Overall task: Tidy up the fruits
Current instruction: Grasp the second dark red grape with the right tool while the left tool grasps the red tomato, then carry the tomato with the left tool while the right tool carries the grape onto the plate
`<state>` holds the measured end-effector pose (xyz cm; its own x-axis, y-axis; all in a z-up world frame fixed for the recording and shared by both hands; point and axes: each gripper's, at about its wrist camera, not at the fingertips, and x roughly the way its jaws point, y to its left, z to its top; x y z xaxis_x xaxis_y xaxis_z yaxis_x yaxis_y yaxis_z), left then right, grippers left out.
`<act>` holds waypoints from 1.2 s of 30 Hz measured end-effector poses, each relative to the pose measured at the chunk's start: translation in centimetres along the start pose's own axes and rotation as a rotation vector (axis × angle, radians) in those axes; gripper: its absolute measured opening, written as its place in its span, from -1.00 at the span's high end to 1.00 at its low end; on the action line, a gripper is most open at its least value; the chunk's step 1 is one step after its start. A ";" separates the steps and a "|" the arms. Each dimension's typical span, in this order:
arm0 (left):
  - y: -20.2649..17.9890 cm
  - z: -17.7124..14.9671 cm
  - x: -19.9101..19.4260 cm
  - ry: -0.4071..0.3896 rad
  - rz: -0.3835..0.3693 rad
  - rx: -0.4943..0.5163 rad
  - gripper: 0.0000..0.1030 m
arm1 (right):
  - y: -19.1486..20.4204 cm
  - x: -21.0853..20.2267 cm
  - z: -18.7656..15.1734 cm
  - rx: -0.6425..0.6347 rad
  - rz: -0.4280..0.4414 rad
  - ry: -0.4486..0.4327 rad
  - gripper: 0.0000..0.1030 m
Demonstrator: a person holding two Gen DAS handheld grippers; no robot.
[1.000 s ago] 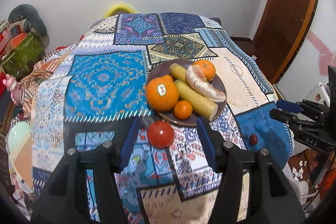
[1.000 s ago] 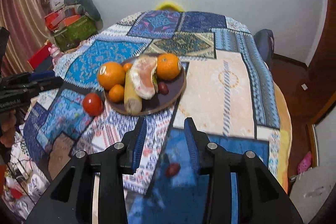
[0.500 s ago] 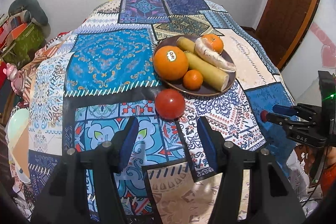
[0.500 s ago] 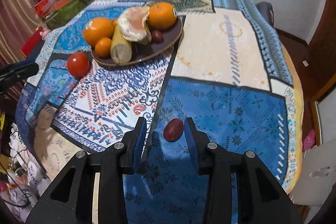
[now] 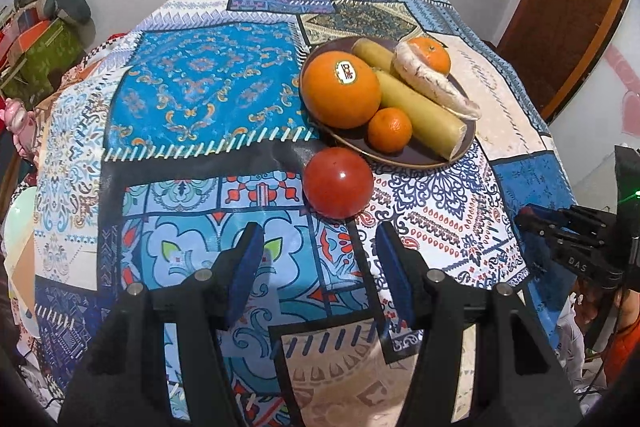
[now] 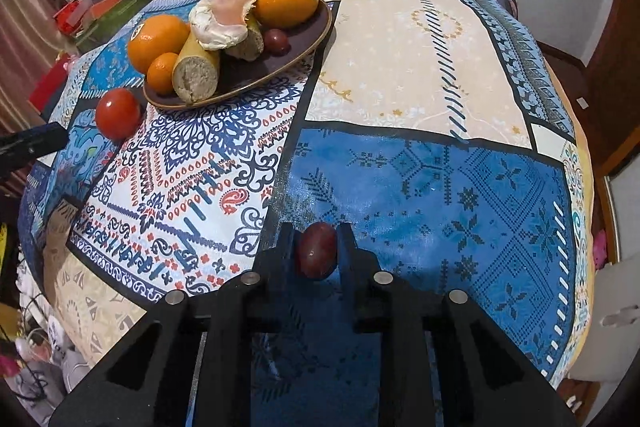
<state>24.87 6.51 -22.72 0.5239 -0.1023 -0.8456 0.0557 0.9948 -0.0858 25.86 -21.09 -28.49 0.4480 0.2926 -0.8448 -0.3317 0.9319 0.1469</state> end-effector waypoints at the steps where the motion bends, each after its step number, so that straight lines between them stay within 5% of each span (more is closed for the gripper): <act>1: 0.0 0.1 0.2 0.003 -0.003 0.000 -0.12 | -0.1 -0.1 0.0 0.003 0.007 -0.003 0.63; 25: -1.6 3.3 6.9 0.052 0.008 -0.006 -0.12 | 1.5 -1.1 3.9 -0.075 0.063 -0.087 0.64; 36: -1.2 3.3 6.3 0.029 -0.011 -0.003 0.04 | 0.9 -0.4 4.8 -0.059 0.074 -0.087 0.64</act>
<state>30.87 4.64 -26.23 0.4988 -0.1134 -0.8593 0.0588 0.9936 -0.0969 29.35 -19.34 -25.59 0.4902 0.3801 -0.7843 -0.4140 0.8934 0.1743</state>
